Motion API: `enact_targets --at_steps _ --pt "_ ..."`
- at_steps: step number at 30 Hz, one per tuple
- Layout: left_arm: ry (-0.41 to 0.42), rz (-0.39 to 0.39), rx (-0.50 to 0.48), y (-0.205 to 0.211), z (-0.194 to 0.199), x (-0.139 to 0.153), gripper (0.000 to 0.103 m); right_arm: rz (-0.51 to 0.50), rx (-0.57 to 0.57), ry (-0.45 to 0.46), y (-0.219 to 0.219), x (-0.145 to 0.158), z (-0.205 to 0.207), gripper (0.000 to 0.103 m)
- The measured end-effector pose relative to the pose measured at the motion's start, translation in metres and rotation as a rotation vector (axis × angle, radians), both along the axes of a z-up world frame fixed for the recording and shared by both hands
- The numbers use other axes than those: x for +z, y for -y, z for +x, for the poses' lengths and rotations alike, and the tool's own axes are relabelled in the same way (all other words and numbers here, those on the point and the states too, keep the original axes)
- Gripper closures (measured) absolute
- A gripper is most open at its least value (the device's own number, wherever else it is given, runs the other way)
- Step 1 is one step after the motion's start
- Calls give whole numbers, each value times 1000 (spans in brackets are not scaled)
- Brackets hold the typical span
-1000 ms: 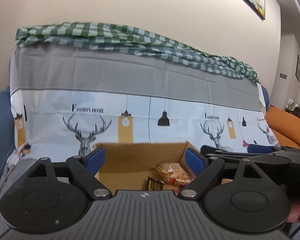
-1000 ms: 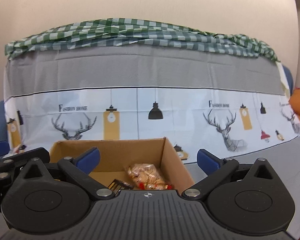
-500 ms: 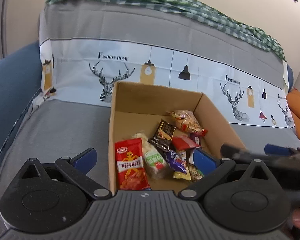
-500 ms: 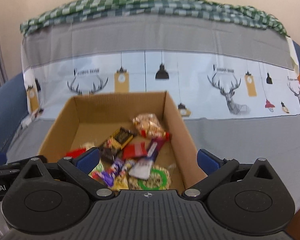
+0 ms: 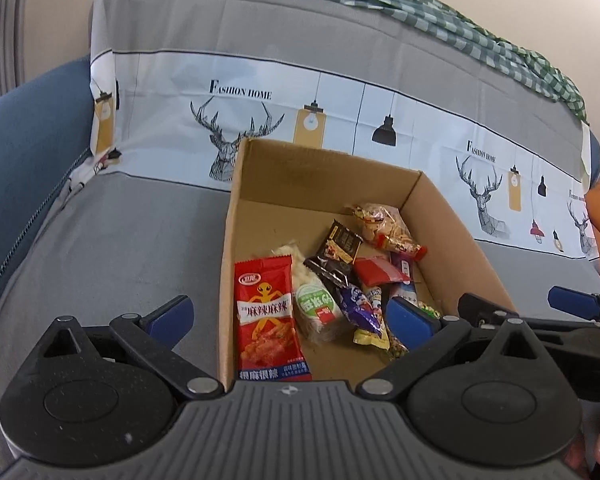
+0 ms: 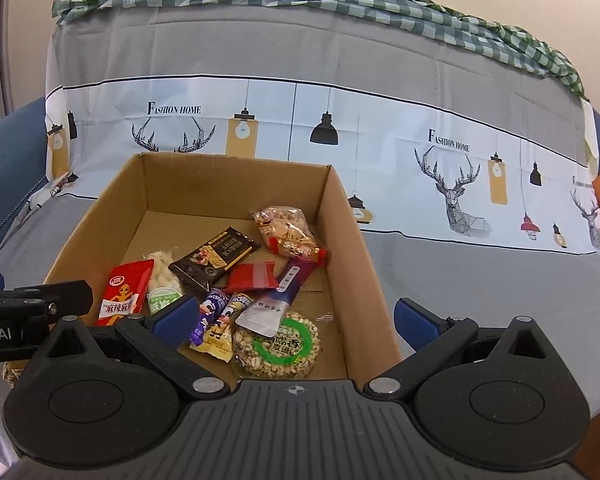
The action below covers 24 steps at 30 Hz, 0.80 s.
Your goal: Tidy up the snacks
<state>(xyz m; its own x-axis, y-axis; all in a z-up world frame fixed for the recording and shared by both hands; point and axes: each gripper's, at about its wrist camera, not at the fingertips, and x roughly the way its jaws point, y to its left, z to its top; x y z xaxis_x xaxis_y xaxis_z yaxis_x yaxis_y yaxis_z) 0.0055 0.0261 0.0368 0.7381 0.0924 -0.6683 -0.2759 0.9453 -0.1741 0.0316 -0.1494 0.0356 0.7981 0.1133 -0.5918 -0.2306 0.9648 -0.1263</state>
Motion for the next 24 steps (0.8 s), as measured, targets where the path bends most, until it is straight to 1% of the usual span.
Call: enact_targets --at_steps 5,11,24 --pt "-29 2 -4 2 2 -4 1 9 -10 0 5 1 2 1" --pt "-51 -15 -2 0 4 -7 1 0 -10 -6 4 -1 3 1" --pt "-62 -28 -2 1 5 -8 1 -10 -10 -13 1 -3 4 1"
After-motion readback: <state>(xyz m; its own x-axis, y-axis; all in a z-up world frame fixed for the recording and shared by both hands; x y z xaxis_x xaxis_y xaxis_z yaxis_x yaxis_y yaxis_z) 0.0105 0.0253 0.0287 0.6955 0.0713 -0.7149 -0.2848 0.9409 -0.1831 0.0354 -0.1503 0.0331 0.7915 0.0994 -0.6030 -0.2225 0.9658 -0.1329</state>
